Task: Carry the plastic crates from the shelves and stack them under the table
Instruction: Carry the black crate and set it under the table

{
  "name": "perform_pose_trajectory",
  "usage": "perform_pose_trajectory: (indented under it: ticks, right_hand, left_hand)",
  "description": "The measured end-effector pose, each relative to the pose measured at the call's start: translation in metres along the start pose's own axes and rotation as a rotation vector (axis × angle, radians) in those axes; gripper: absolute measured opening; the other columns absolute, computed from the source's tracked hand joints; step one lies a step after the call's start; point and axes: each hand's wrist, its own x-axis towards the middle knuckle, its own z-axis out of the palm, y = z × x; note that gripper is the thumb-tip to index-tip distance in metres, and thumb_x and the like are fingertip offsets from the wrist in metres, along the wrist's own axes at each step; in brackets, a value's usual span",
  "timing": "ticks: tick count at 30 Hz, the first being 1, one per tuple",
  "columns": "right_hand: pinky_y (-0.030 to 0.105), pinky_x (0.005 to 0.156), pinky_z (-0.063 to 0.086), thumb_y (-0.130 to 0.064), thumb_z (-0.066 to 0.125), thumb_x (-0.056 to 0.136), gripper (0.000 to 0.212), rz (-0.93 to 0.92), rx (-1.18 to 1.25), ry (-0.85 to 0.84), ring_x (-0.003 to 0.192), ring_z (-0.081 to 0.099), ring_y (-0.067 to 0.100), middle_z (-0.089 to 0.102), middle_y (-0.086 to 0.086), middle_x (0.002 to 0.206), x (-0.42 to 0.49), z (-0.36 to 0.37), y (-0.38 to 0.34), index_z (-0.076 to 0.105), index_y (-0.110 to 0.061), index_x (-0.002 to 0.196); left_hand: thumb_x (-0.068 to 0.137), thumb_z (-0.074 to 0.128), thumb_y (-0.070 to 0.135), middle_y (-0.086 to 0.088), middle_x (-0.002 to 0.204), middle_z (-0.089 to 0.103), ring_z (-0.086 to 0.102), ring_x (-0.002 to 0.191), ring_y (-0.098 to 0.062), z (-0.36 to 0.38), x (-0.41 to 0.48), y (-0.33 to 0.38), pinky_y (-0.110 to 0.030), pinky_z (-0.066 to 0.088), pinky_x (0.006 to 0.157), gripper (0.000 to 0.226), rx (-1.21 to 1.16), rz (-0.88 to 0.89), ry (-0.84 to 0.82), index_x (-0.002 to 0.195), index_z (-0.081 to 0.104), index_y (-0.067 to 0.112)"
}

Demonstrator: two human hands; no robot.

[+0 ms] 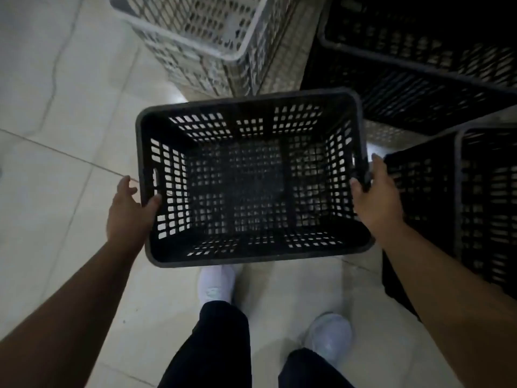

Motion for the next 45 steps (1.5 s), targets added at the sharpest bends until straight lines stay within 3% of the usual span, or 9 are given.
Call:
perform_pose_trajectory:
  ticks: [5,11,16,21,27,33,36,39,45]
  right_hand:
    - [0.03,0.078,0.042,-0.008,0.045,0.096,0.062,-0.046,0.01,0.076,0.092,0.061,0.027,0.064,0.013,0.114,0.022,0.023,0.003,0.025,-0.03,0.149]
    - [0.039,0.082,0.048,-0.003,0.043,0.096,0.063,-0.035,-0.009,0.05,0.097,0.062,0.035,0.062,0.019,0.112,0.013,0.005,-0.012,0.023,-0.023,0.153]
    - [0.036,0.072,0.047,-0.01,0.045,0.098,0.061,-0.063,-0.031,0.051,0.088,0.062,0.037,0.064,0.019,0.104,-0.021,-0.051,-0.049,0.024,-0.028,0.153]
    - [0.04,0.078,0.046,-0.013,0.044,0.099,0.062,-0.172,-0.063,0.028,0.099,0.061,0.04,0.063,0.022,0.114,-0.065,-0.136,-0.124,0.021,-0.03,0.154]
    - [0.043,0.084,0.047,-0.017,0.045,0.099,0.062,-0.394,-0.11,-0.015,0.105,0.06,0.041,0.062,0.021,0.122,-0.149,-0.253,-0.244,0.021,-0.032,0.154]
    - [0.049,0.091,0.05,-0.016,0.042,0.099,0.064,-0.672,-0.051,-0.2,0.109,0.06,0.036,0.061,0.013,0.127,-0.288,-0.324,-0.366,0.018,-0.041,0.152]
    - [0.046,0.093,0.046,-0.012,0.043,0.098,0.063,-0.821,-0.023,-0.263,0.114,0.058,0.033,0.059,0.01,0.129,-0.372,-0.336,-0.415,0.022,-0.037,0.152]
    - [0.047,0.09,0.047,-0.012,0.042,0.097,0.062,-0.938,-0.026,-0.346,0.11,0.059,0.032,0.062,0.007,0.125,-0.46,-0.332,-0.452,0.024,-0.039,0.15]
    - [0.05,0.089,0.05,-0.012,0.041,0.097,0.059,-1.233,-0.063,-0.572,0.109,0.061,0.034,0.063,0.008,0.125,-0.654,-0.292,-0.49,0.027,-0.039,0.147]
  left_hand:
    - [0.09,0.059,0.02,-0.014,0.124,0.067,0.062,0.107,-0.042,0.026,0.023,-0.002,-0.049,0.048,0.084,0.055,0.02,0.056,0.011,0.141,0.038,0.023]
    - [0.088,0.054,0.019,-0.011,0.117,0.066,0.059,0.089,-0.035,0.004,0.018,0.009,-0.044,0.042,0.068,0.038,0.107,-0.008,0.049,0.125,0.047,0.021]
    - [0.09,0.051,0.021,0.001,0.099,0.068,0.059,0.081,-0.028,-0.067,-0.026,0.014,-0.041,0.042,0.067,0.035,0.038,-0.072,0.081,0.123,0.045,0.029]
    - [0.083,0.05,0.02,0.01,0.084,0.067,0.069,0.074,-0.026,-0.176,-0.1,0.028,-0.042,0.055,0.069,0.032,-0.148,-0.127,0.159,0.113,0.051,0.031]
    - [0.08,0.052,0.02,0.016,0.074,0.066,0.064,0.057,-0.003,-0.328,-0.232,0.017,-0.024,0.04,0.053,0.026,-0.304,-0.242,0.379,0.102,0.054,0.032]
    - [0.078,0.054,0.017,0.029,0.075,0.067,0.065,0.057,-0.001,-0.471,-0.404,-0.032,-0.021,0.042,0.05,0.032,-0.438,-0.436,0.621,0.091,0.056,0.047]
    - [0.077,0.054,0.018,0.018,0.077,0.07,0.068,0.062,-0.012,-0.527,-0.495,-0.068,-0.026,0.048,0.054,0.031,-0.484,-0.553,0.752,0.095,0.059,0.042]
    - [0.079,0.057,0.016,0.02,0.075,0.069,0.067,0.059,-0.005,-0.564,-0.591,-0.109,-0.019,0.045,0.045,0.031,-0.475,-0.637,0.888,0.098,0.059,0.041]
    - [0.08,0.058,0.015,0.014,0.075,0.069,0.066,0.06,-0.005,-0.574,-0.79,-0.193,-0.023,0.044,0.051,0.032,-0.533,-0.895,1.15,0.107,0.063,0.032]
